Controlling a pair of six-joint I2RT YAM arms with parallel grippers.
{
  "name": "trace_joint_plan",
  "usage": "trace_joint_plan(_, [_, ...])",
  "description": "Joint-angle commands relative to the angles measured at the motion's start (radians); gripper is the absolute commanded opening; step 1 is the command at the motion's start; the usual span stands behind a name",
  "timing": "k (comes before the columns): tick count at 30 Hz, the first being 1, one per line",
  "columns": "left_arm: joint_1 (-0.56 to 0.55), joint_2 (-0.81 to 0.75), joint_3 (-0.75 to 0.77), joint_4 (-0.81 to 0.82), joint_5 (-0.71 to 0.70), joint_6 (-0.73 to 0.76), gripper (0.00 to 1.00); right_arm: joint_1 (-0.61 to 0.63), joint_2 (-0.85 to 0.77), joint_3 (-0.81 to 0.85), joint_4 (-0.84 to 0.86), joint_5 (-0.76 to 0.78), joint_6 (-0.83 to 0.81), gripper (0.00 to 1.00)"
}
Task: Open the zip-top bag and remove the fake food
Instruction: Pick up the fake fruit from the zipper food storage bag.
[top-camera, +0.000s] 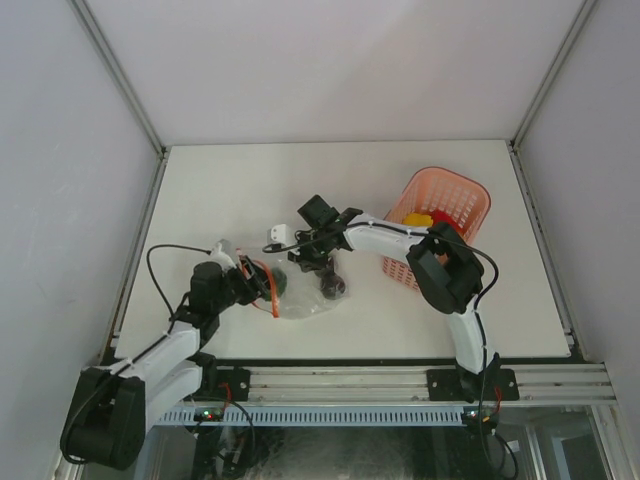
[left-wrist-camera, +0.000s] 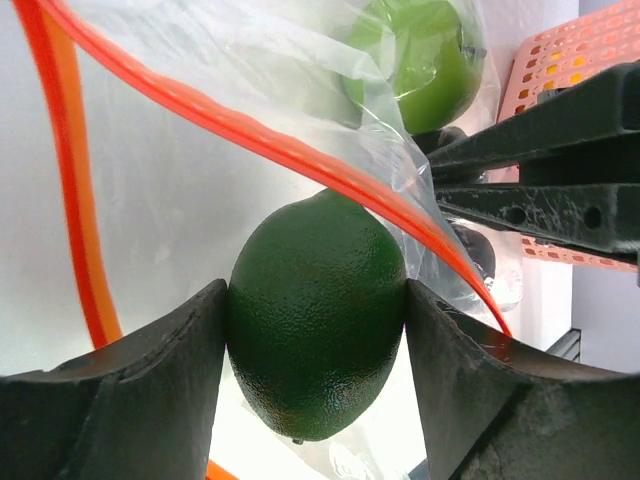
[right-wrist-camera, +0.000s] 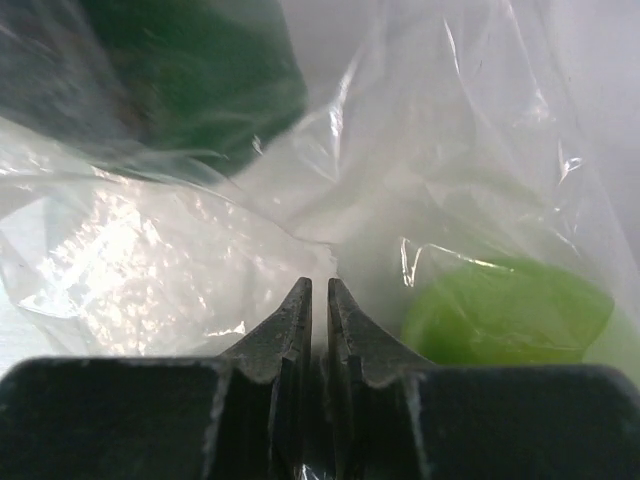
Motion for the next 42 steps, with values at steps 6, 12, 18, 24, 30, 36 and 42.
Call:
trace_joint_plan(6, [-0.003,-0.223,0.021,-0.305,-0.088,-0.010,0.41,-0.031,-0.060,-0.015,0.000,0.044,0.010,0.11])
trace_joint_plan(12, [-0.003,-0.372,0.055,-0.479,-0.114,-0.033,0.36,-0.031,-0.038,-0.015,0.010,0.129,0.017,0.12])
trace_joint_plan(18, [-0.004,-0.365,0.064,-0.525,-0.153,-0.053,0.36,-0.045,-0.036,-0.008,0.012,0.150,0.028,0.12])
trace_joint_plan(24, [-0.004,-0.425,0.111,-0.625,-0.199,-0.064,0.35,-0.045,-0.055,-0.018,0.012,0.137,0.030,0.12])
trace_joint_plan(30, [-0.005,-0.639,0.207,-0.852,-0.368,-0.075,0.35,-0.046,-0.094,-0.005,-0.003,0.086,0.039,0.13])
trace_joint_plan(36, [-0.004,-0.731,0.287,-0.934,-0.406,-0.081,0.34,-0.055,-0.207,-0.003,-0.044,-0.057,0.040,0.26])
trace_joint_plan(42, [-0.005,-0.733,0.345,-0.805,-0.241,-0.040,0.34,-0.084,-0.374,-0.016,-0.102,-0.270,0.004,0.43])
